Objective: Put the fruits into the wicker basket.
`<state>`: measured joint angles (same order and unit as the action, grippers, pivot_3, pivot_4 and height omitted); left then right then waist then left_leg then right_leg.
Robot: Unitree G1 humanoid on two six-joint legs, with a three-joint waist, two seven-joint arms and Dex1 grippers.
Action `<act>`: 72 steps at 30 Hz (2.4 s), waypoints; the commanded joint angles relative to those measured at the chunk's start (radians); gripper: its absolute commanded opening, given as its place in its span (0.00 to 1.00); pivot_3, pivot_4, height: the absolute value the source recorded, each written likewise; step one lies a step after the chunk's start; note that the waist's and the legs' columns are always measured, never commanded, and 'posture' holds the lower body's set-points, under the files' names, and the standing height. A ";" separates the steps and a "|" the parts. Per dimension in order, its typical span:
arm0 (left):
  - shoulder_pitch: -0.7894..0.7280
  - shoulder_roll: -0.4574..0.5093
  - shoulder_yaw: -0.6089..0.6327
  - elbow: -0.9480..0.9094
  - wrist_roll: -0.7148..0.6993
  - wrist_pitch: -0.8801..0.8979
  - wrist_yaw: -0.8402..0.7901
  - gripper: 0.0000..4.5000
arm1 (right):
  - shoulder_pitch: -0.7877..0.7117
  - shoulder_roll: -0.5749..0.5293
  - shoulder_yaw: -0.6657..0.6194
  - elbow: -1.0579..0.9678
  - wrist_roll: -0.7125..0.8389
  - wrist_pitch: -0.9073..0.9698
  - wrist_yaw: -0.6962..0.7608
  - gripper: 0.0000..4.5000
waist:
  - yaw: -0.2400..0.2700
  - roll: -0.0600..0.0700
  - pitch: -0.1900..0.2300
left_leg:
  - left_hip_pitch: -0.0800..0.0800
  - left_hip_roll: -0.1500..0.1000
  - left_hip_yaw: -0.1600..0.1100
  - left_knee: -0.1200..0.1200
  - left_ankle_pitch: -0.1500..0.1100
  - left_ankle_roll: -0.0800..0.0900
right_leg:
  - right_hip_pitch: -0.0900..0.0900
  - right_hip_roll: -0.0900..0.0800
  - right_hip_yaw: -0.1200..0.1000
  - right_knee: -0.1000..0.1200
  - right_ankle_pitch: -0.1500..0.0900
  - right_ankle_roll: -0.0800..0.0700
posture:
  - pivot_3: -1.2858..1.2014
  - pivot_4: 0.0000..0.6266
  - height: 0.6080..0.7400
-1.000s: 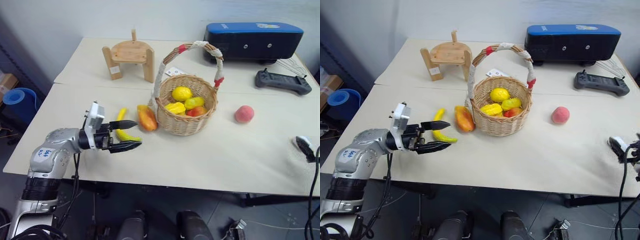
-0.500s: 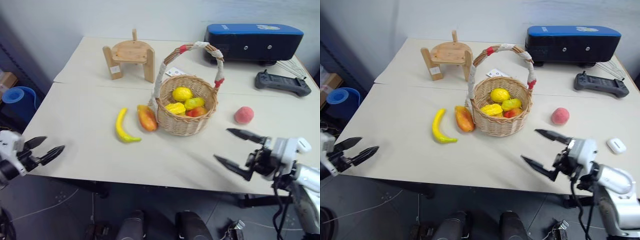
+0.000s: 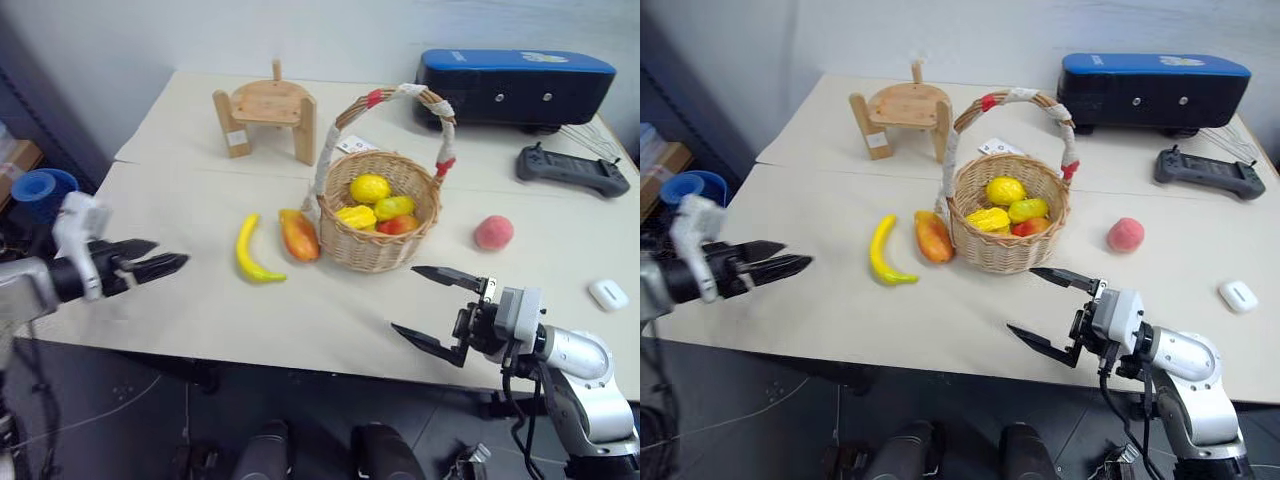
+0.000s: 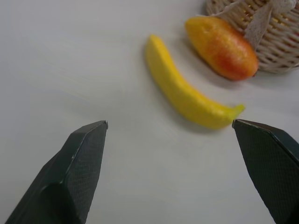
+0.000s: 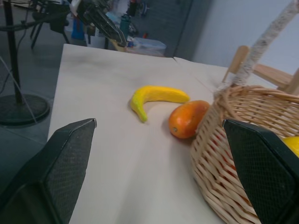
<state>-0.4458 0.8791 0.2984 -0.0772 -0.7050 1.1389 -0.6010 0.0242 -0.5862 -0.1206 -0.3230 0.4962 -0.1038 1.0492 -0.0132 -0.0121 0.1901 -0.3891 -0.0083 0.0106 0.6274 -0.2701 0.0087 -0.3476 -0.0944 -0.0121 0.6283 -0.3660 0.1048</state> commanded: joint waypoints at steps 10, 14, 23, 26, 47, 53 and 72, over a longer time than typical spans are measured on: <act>-0.276 -0.190 -0.327 0.285 0.250 -0.038 0.085 1.00 | 0.012 0.029 -0.008 -0.087 -0.004 0.053 -0.132 0.99 | -0.008 -0.006 0.002 | -0.002 0.002 0.008 0.004 0.005 -0.008 | -0.010 0.000 -0.006 0.013 0.000 0.000 | 0.52 0.24 1.00; -0.303 -0.206 -0.364 0.346 0.303 -0.086 0.046 0.80 | -0.023 0.043 -0.013 -0.108 0.012 0.094 -0.180 1.00 | -0.004 -0.006 0.002 | 0.000 0.001 0.009 0.005 0.007 -0.008 | -0.009 -0.001 -0.005 0.016 0.000 0.000 | 0.52 0.24 1.00; -0.304 -0.080 -0.379 0.421 0.378 -0.252 -0.155 0.20 | 0.020 0.021 -0.059 -0.136 0.036 0.114 -0.189 1.00 | 0.008 -0.006 0.002 | -0.002 0.001 0.009 0.004 0.006 -0.008 | -0.010 -0.001 -0.006 0.013 0.000 0.000 | 0.52 0.24 1.00; -0.265 0.008 -0.350 0.393 0.361 -0.440 -0.350 0.15 | 0.051 0.016 -0.076 -0.158 0.041 0.122 -0.198 1.00 | -0.004 -0.006 0.002 | -0.002 0.003 0.012 0.002 0.006 -0.008 | -0.013 -0.001 -0.005 0.014 0.000 -0.001 | 0.52 0.24 1.00; -0.629 -0.480 -0.637 0.133 0.530 -0.597 -0.101 0.15 | 0.198 0.042 -0.254 -0.256 0.125 0.180 -0.326 1.00 | 0.023 -0.007 0.003 | -0.002 0.002 0.016 0.007 0.005 -0.003 | -0.009 0.001 -0.006 0.009 0.003 0.002 | 0.52 0.24 1.00; -0.754 -0.585 -0.674 0.443 0.688 -0.714 -0.008 0.23 | 0.231 0.056 -0.265 -0.317 0.150 0.221 -0.376 1.00 | 0.025 -0.008 0.003 | -0.001 0.003 0.018 0.007 0.006 -0.004 | -0.010 0.001 -0.005 0.010 0.003 0.003 | 0.52 0.24 1.00; -0.325 -0.272 -0.229 0.157 0.231 -0.752 -0.593 0.77 | 0.155 0.048 -0.211 -0.243 0.126 0.190 -0.315 1.00 | -0.014 -0.007 0.003 | 0.003 0.005 0.023 0.004 0.007 -0.005 | -0.012 0.001 0.001 0.015 0.003 0.002 | 0.52 0.24 1.00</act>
<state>-0.8015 0.5541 -0.0161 0.0920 -0.4310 0.3970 -1.1608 0.2015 -0.5276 -0.3321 -0.5653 0.6106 0.1082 0.7061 -0.0273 -0.0193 0.1931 -0.3859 -0.0033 0.0332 0.6322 -0.2632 0.0034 -0.3597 -0.0935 -0.0102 0.6438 -0.3634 0.1059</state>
